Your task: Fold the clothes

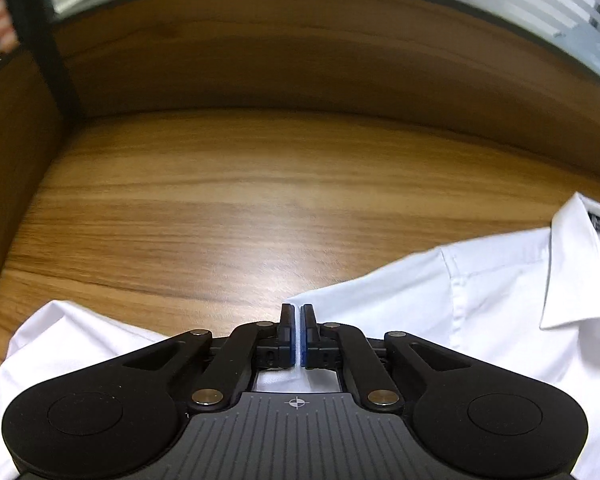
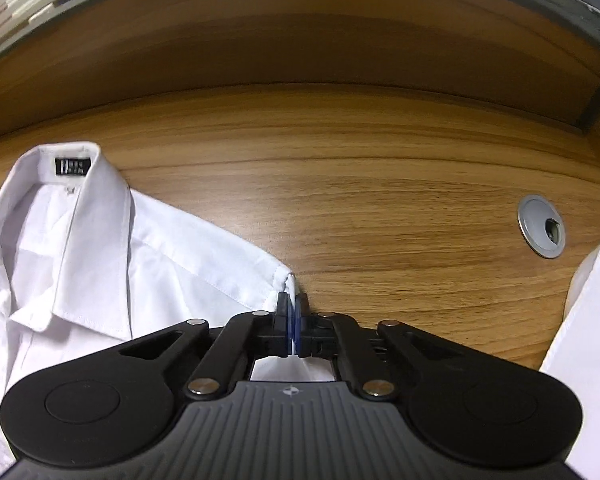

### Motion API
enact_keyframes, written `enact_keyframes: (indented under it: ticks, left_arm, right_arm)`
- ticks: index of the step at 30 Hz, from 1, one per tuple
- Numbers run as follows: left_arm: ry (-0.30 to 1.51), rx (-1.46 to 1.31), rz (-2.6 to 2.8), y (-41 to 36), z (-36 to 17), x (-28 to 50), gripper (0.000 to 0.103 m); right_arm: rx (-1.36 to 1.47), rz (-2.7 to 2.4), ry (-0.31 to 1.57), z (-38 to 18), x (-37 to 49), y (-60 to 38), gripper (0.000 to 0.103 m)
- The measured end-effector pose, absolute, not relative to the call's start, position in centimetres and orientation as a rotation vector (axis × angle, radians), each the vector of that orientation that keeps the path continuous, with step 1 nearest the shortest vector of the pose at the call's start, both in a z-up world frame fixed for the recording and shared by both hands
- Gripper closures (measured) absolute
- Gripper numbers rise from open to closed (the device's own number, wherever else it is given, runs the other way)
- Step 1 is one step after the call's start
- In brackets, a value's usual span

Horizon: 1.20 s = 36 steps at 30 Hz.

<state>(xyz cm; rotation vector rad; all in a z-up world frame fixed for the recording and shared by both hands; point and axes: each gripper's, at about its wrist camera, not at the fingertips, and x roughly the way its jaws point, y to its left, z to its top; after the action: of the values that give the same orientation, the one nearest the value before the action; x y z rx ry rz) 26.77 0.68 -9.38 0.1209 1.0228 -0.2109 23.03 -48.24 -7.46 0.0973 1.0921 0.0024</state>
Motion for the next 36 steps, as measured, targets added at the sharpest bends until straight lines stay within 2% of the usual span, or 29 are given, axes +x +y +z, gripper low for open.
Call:
enact_keyframes:
  ticks: [5,10,22,29,36]
  left_arm:
    - [0.926,0.21,-0.192,-0.4,-8.8,26.2,0.099]
    - [0.875,0.183,-0.146,-0.3,-8.2,27.0,0.099]
    - [0.777,0.21,-0.013,0.2,-6.5,34.4,0.099]
    - [0.843,0.208,0.04,0.9,-7.6,37.0,0.099]
    - [0.895,0.203,0.034,1.7,-9.1,36.7,0.098]
  right_arm:
    - [0.035,-0.019,1.046,-6.1,22.8,-47.1,0.102]
    - [0.031,-0.033,1.004,-4.9,24.1,-46.7,0.103]
    - [-0.01,0.046,0.942,-4.1,31.0,-43.8,0.103]
    - [-0.037,0.041,0.979,-5.8,35.4,-43.0,0.103]
    - [-0.031,0.04,1.012,-6.7,36.1,-43.6,0.101]
